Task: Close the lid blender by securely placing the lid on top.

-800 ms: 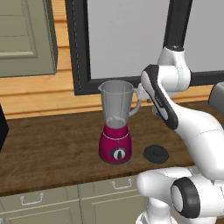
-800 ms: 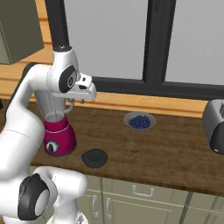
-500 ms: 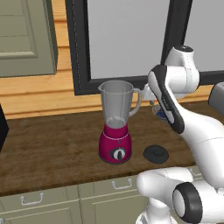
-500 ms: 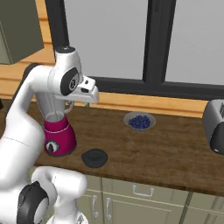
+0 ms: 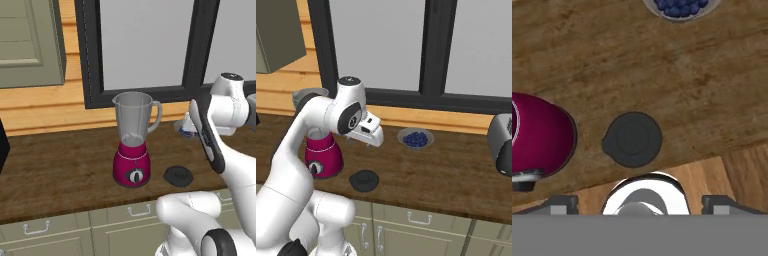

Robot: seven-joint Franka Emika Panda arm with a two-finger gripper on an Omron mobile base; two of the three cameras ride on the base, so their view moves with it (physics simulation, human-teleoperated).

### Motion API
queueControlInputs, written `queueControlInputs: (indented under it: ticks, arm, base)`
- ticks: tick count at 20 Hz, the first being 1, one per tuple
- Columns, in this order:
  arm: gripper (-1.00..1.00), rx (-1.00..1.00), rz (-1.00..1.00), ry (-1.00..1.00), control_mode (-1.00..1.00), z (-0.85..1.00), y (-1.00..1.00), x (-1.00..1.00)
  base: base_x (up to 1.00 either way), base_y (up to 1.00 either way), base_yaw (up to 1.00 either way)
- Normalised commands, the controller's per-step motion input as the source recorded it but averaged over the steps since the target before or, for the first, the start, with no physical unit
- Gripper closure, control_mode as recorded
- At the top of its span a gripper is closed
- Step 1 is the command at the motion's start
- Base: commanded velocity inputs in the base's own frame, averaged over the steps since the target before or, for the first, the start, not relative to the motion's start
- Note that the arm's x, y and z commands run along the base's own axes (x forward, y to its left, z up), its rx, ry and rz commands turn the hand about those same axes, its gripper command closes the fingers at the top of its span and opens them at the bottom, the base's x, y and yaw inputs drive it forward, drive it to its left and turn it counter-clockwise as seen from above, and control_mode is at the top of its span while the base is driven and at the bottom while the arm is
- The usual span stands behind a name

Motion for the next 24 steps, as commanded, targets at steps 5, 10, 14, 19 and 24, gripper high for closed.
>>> queueControlInputs:
  ticks: [5,10,14,19,24]
  arm:
    - [-1.0,0.04,-0.18,0.2,-1.0,-0.85,0.0,0.07]
    - [-1.0,0.01,-0.12,0.13,-1.0,-0.73,0.0,0.21]
    - [-1.0,0.0,-0.05,0.06,-1.0,-0.48,0.0,0.16]
    - [-1.0,0.0,-0.03,0.02,-1.0,-0.42,0.0,0.18]
    - [-1.0,0.0,0.0,0.0,-1.0,-0.44,0.0,0.28]
  base:
    - [0.0,0.0,0.0]
    - [0.0,0.0,0.0]
    - [0.0,0.0,0.0]
    - [0.0,0.0,0.0]
    - [0.0,0.0,0.0]
